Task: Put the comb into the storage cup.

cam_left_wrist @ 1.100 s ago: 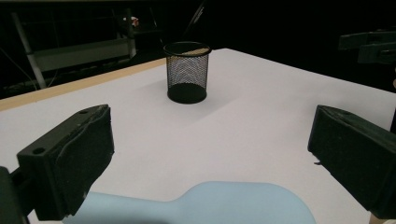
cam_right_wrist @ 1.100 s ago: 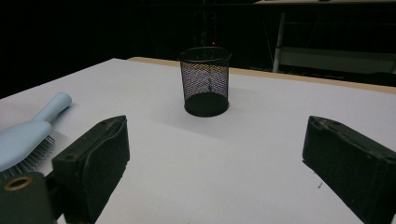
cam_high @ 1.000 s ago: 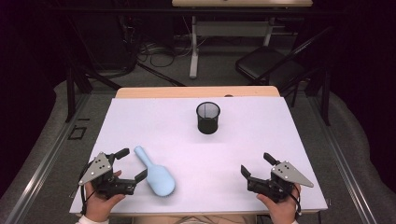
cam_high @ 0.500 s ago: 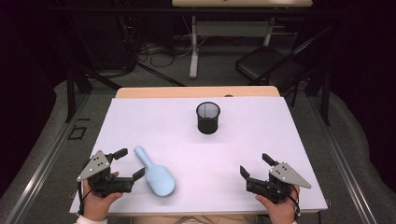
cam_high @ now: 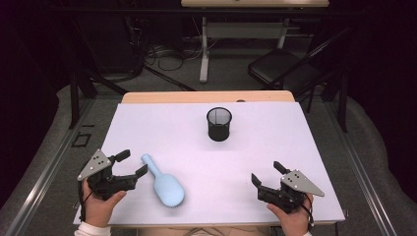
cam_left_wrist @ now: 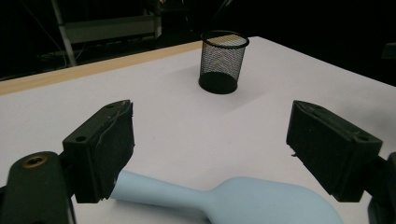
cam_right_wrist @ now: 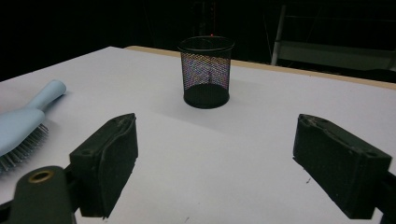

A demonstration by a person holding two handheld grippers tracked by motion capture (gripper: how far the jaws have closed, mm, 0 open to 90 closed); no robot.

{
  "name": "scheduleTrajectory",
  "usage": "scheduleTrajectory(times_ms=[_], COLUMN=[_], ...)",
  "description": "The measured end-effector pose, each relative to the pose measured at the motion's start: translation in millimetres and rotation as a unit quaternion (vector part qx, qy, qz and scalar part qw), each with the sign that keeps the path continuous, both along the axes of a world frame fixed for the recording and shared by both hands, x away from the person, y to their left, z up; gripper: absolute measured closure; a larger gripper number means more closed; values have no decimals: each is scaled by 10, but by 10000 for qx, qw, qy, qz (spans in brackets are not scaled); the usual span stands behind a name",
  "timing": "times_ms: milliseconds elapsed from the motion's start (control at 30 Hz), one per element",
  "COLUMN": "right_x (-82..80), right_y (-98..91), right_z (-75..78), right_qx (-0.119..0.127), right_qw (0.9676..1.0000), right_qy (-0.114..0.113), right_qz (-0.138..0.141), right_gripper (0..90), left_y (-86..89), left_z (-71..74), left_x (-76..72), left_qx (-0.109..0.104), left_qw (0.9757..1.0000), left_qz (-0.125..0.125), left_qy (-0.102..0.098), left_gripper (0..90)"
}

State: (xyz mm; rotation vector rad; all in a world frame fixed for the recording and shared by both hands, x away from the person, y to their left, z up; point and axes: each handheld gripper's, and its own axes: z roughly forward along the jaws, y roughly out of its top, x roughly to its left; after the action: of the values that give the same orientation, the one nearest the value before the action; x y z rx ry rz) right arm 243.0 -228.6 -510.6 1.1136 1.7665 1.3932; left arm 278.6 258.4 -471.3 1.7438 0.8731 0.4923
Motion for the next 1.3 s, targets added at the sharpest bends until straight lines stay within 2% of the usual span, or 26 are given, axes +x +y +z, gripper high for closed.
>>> scheduleTrajectory(times_ms=[300, 367, 633, 933, 1033, 1200, 1300], right_x=[16, 16, 14, 25, 26, 30, 27], right_y=[3, 0, -6, 1, 11, 10, 8], right_z=[-26, -30, -33, -44, -47, -49, -47], right_qx=[-27, -45, -45, -74, -75, -73, -70], right_qw=[10000, 10000, 9999, 9999, 9999, 9999, 9999], right_qy=[65, 60, 92, 104, 126, 129, 127], right_qz=[-35, -42, -57, -38, -26, -18, -28], right_gripper=[141, 141, 142, 143, 144, 145, 146], left_y=[-9, 8, 94, 255, 295, 337, 347], left_z=[76, 83, 104, 69, 53, 45, 44], left_x=[163, 223, 347, 462, 489, 524, 518], left_qx=[-4, -55, -104, -335, -370, -180, -108], left_qw=[9995, 9988, 9969, 9923, 9914, 9906, 9902], left_qz=[104, 137, 281, 519, 598, 765, 964], left_qy=[298, 473, 726, 1069, 1108, 1117, 1004], left_gripper=[196, 208, 259, 348, 383, 421, 439])
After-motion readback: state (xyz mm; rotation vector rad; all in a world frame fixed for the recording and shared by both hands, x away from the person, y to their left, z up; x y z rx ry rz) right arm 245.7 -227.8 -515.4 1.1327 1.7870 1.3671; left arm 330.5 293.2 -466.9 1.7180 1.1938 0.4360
